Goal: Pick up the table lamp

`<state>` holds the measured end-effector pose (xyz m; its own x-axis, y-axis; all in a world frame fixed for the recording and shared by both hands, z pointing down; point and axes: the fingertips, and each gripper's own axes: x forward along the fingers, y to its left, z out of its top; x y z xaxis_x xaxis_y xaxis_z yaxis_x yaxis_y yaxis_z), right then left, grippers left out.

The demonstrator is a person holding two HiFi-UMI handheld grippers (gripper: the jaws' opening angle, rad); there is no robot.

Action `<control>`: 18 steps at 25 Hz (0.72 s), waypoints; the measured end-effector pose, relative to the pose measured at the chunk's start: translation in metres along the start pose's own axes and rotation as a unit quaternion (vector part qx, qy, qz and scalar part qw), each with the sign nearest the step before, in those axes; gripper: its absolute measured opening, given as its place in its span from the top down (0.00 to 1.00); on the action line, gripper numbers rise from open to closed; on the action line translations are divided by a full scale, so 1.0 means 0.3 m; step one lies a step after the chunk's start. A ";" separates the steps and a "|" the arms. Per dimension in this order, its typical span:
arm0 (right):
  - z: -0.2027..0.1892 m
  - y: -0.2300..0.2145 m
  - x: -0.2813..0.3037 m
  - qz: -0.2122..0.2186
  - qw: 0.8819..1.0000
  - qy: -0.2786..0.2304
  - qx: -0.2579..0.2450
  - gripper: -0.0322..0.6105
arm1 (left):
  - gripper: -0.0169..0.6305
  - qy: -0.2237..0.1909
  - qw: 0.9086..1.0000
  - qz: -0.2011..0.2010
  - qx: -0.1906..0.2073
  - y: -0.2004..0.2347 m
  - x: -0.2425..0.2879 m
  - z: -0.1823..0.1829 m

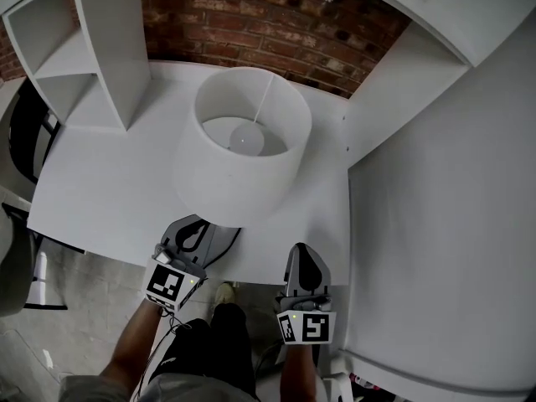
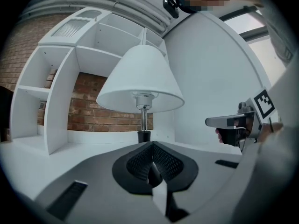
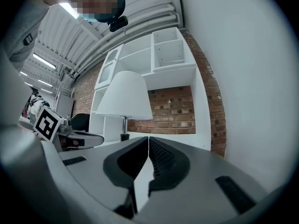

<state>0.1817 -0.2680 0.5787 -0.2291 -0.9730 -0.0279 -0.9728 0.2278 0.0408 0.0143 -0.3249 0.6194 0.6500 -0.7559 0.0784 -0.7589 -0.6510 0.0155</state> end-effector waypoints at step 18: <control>-0.071 -0.133 0.054 -0.020 1.000 -0.003 0.012 0.91 | 0.92 -0.031 0.999 0.010 -0.008 0.054 0.188 0.005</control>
<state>0.2174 -0.2937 0.5979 -0.1905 -0.9811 -0.0342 -0.9816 0.1900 0.0161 0.0387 -0.3781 0.6226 0.6348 -0.7725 0.0174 -0.7726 -0.6342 0.0312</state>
